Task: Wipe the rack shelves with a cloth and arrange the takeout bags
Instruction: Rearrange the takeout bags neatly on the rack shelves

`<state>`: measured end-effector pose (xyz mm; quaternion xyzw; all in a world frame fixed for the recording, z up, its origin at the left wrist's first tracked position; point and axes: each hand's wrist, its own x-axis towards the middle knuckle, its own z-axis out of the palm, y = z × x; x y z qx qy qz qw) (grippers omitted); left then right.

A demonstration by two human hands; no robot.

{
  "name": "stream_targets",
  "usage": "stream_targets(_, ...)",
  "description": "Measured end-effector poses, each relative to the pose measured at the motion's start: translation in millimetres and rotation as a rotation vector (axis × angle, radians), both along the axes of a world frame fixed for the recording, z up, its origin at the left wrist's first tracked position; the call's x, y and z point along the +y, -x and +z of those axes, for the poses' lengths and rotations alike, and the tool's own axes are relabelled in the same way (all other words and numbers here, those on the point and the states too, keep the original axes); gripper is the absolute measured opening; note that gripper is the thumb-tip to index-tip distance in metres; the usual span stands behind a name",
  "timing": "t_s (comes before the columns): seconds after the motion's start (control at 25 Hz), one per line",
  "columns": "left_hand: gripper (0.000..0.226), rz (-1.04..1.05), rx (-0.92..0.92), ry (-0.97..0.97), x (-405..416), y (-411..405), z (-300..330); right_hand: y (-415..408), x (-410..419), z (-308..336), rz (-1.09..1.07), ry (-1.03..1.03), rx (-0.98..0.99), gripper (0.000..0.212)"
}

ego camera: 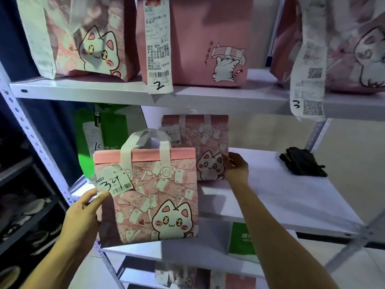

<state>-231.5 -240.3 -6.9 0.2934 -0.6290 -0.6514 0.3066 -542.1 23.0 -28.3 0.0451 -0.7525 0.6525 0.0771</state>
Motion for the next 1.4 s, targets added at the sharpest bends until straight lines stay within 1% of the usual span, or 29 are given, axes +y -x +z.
stream_targets(0.04, 0.019, 0.027, 0.001, -0.003, 3, 2, 3, 4, 0, -1, 0.011, -0.047, 0.018, 0.005)
stream_targets(0.12, 0.017, 0.056, 0.012, -0.008, 9, 9, 8, 10, 4, -1, 0.006, -0.117, 0.047, 0.005)
stream_targets(0.16, 0.012, 0.077, 0.009, -0.004, 11, 15, 10, 14, 10, -2, -0.007, -0.124, 0.054, 0.006)
stream_targets(0.2, 0.012, 0.093, 0.017, 0.0, 15, 21, 13, 17, 19, -3, -0.028, -0.118, 0.059, 0.006)
stream_targets(0.24, 0.016, 0.092, 0.031, -0.004, 16, 28, 13, 19, 29, -3, -0.056, -0.11, 0.065, 0.006)
stream_targets(0.28, 0.016, 0.088, 0.035, -0.014, 20, 35, 17, 21, 40, -4, -0.081, -0.107, 0.068, 0.006)
stream_targets(0.32, 0.01, 0.079, 0.023, -0.014, 22, 42, 18, 22, 53, -5, -0.098, -0.111, 0.069, 0.006)
stream_targets(0.36, 0.011, 0.084, 0.001, -0.005, 24, 51, 18, 23, 66, -7, -0.11, -0.118, 0.07, 0.006)
stream_targets(0.44, 0.027, 0.076, -0.014, -0.034, 25, 69, 14, 25, 95, -12, -0.125, -0.117, 0.065, 0.007)
stream_targets(0.48, 0.025, 0.059, -0.005, -0.057, 28, 77, 14, 26, 111, -14, -0.135, -0.105, 0.057, 0.006)
stream_targets(0.6, 0.005, 0.003, 0.048, -0.105, 40, 100, 13, 23, 158, -16, -0.204, -0.059, 0.044, 0.004)
stream_targets(0.68, 0.003, -0.001, 0.06, -0.081, 45, 111, 11, 19, 188, -17, -0.239, -0.094, 0.062, 0.006)
stream_targets(0.8, 0.015, -0.029, 0.1, -0.074, 44, 131, 10, 13, 224, -20, -0.256, -0.119, 0.09, 0.011)
stream_targets(0.88, 0.01, -0.014, 0.112, -0.045, 40, 147, 11, 8, 242, -20, -0.264, -0.108, 0.108, 0.011)
stream_targets(0.96, 0.009, -0.007, 0.115, -0.013, 36, 162, 14, 5, 254, -20, -0.279, -0.102, 0.11, 0.017)
stream_targets(1.12, 0.018, -0.029, 0.112, -0.058, 21, 190, 13, 1, 264, -18, -0.305, -0.128, 0.102, 0.023)
stream_targets(1.28, 0.021, -0.04, 0.156, -0.113, 11, 209, 14, -2, 258, -14, -0.29, -0.074, 0.088, 0.024)
stream_targets(1.4, 0.022, -0.027, 0.164, -0.148, 8, 216, 12, -4, 253, -11, -0.28, -0.05, 0.085, 0.021)
